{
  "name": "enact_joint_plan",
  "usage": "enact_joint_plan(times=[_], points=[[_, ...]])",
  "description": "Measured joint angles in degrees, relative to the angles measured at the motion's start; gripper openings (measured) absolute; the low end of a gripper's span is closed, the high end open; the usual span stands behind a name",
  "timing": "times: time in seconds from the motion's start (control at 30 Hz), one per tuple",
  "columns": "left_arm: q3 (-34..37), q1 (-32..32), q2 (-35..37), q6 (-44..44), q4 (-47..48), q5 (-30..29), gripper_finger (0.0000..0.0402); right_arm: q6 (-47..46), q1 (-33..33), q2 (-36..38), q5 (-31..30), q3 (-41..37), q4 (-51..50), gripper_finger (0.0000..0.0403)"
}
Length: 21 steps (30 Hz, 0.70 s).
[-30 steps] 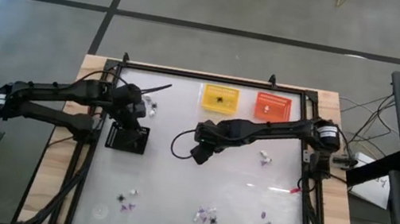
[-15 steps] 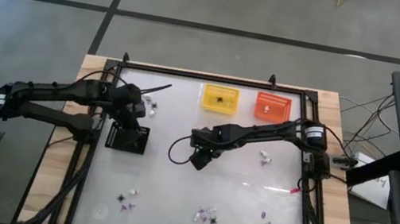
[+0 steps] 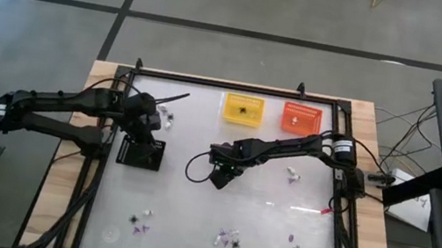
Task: Sort Halloween decoration
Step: Put the purple witch hat toy into the black bin
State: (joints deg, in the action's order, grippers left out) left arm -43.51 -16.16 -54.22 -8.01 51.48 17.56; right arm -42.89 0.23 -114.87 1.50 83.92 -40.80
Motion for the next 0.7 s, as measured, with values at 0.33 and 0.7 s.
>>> enact_joint_plan(times=[0.33,0.7], points=[[0.00,0.00,0.00,-0.15,0.00,0.00,0.0100,-0.09,-0.45,0.36,0.50,0.00,-0.33,0.0011],[0.00,0.00,1.24,-1.11,0.51,-0.01,0.0100,-0.27,-0.61,5.81,1.60,0.16,-0.41,0.0009]])
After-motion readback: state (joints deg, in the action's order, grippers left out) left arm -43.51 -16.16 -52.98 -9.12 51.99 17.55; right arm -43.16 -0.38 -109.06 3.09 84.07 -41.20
